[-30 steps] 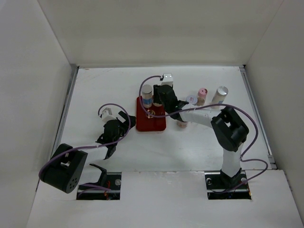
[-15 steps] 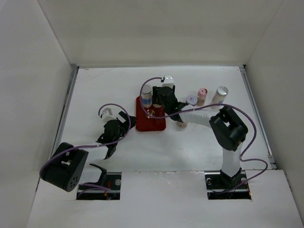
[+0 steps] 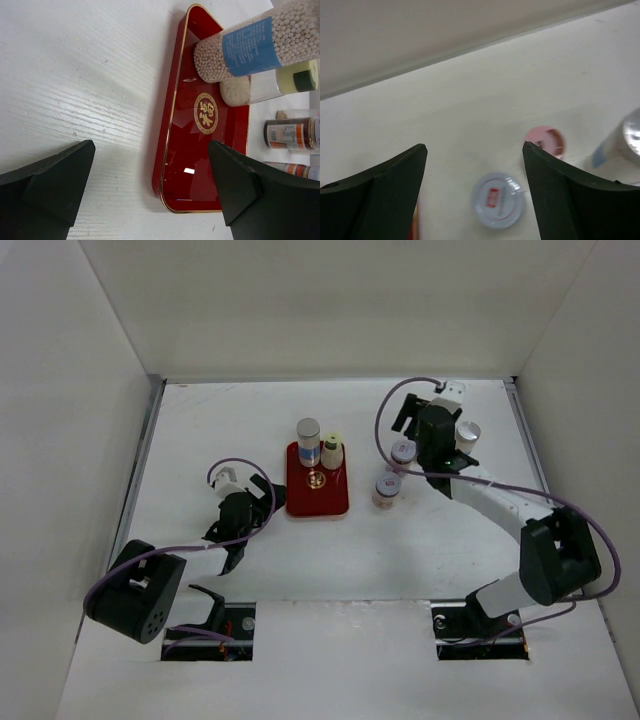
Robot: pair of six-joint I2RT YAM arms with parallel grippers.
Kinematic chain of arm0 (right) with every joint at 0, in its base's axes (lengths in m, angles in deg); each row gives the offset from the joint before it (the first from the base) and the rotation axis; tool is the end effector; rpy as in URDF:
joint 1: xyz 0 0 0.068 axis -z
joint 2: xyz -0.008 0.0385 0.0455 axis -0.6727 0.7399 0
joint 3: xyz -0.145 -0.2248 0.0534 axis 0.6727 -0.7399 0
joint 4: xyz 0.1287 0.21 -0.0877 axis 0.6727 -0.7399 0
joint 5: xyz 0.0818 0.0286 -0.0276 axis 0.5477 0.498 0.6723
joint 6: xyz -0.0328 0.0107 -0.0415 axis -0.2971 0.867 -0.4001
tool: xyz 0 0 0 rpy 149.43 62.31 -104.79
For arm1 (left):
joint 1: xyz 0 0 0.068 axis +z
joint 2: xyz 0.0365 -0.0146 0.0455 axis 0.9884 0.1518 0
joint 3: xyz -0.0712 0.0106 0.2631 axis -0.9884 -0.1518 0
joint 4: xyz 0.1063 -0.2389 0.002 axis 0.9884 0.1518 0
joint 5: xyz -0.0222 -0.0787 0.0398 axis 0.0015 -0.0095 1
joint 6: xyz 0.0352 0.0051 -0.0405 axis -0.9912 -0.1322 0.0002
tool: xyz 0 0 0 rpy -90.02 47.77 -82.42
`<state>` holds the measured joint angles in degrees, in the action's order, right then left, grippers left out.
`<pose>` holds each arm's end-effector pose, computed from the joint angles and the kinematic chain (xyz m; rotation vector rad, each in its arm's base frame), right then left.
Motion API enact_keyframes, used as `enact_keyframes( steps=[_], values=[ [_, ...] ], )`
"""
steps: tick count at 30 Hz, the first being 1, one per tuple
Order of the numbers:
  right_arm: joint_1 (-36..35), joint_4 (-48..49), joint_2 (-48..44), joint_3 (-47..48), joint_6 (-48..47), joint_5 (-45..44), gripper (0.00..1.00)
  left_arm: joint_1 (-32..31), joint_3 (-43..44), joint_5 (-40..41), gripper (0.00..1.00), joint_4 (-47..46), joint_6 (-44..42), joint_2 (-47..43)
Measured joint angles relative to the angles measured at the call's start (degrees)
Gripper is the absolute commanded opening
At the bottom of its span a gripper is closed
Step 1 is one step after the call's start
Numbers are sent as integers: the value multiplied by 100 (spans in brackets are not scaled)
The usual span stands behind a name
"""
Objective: Organize the condiment bottles
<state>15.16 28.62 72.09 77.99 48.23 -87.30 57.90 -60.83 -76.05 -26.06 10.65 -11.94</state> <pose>0.3087 0.1381 0.2889 0.2653 1.7521 0.1274 0.1976 -0.0768 0.1346 -0.6682 1.9133 -0.6471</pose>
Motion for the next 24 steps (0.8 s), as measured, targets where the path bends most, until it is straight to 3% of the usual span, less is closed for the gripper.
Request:
enact_keyframes(
  steps=[5,17,24],
  values=[
    [730,-168,525,37,17,-81,86,-28,0,0,100,-2,2,0],
    [879,-553,1421,479,-129,-122,81,-33,0,0,100,-2,2,2],
    [994,-560,1668,621,-177,-168,50,-28,0,-2,100,-35,2,59]
  ],
)
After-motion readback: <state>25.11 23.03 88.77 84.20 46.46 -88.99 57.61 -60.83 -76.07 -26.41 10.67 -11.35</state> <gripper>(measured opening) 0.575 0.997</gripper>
